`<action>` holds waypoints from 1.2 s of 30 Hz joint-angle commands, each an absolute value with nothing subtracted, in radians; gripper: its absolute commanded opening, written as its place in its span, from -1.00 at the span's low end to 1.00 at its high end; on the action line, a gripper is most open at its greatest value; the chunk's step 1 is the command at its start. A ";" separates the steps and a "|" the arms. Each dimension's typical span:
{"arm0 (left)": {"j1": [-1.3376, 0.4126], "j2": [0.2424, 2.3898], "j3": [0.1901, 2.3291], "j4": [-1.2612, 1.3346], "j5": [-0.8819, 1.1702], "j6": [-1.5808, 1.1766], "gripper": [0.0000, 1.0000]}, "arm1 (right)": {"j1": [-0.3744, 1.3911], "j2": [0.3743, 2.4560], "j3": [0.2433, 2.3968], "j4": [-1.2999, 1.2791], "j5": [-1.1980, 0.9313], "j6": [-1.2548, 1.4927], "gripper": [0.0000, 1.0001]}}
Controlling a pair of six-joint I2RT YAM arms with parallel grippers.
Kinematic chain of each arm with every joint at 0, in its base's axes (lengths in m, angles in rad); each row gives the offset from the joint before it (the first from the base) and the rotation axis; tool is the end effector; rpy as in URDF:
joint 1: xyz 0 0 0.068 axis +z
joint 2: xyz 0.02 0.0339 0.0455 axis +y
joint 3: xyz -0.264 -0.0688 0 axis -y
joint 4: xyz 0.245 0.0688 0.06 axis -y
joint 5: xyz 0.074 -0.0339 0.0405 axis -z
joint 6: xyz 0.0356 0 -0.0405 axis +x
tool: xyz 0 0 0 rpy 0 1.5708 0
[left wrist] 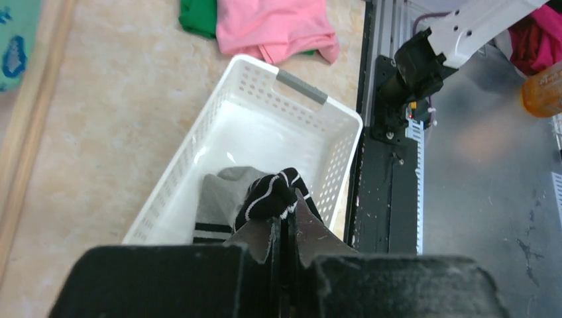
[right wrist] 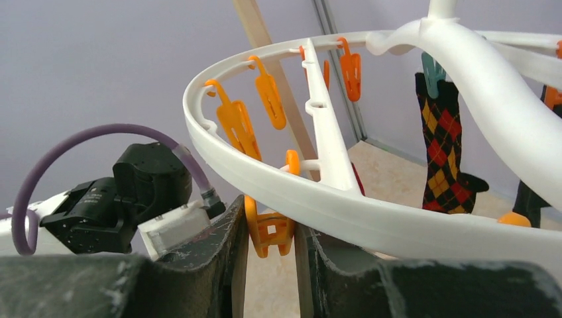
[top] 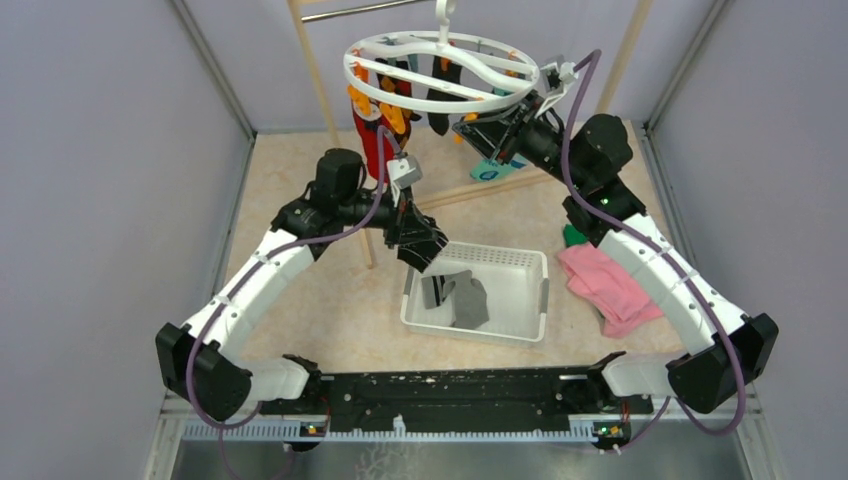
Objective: Remove the socks clipped to the hanger
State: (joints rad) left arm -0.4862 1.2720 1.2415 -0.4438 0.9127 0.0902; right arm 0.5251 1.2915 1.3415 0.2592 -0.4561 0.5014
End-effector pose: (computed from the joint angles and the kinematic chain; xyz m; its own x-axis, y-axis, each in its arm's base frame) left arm 0.2293 -0.1530 0.3746 -0.3204 0.2316 -0.9185 0.9407 0.1918 -0.2797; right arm 0.2429 0.1589 0.4717 -0.1599 0.4061 -0.8997 -0.8396 0.4234 0.3403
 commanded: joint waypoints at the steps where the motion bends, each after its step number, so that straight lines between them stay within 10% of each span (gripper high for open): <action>1: -0.498 1.284 1.176 -0.444 0.955 0.160 -1.00 | 0.519 1.253 1.347 0.228 -0.435 0.489 -0.49; 8: -0.620 1.351 1.096 -0.562 0.849 0.366 -0.68 | 0.519 1.179 1.243 0.165 -0.393 0.455 0.46; 13: -0.660 1.381 1.103 -0.624 0.718 0.468 0.95 | 0.514 1.028 1.086 0.090 -0.285 0.400 0.74; 23: -0.658 1.313 1.218 -0.712 0.644 0.484 0.98 | 0.299 1.066 0.949 0.198 -0.096 0.289 0.88; 36: -0.654 1.280 1.279 -0.814 0.690 0.525 0.98 | 0.182 1.622 1.235 0.574 -0.422 0.113 0.62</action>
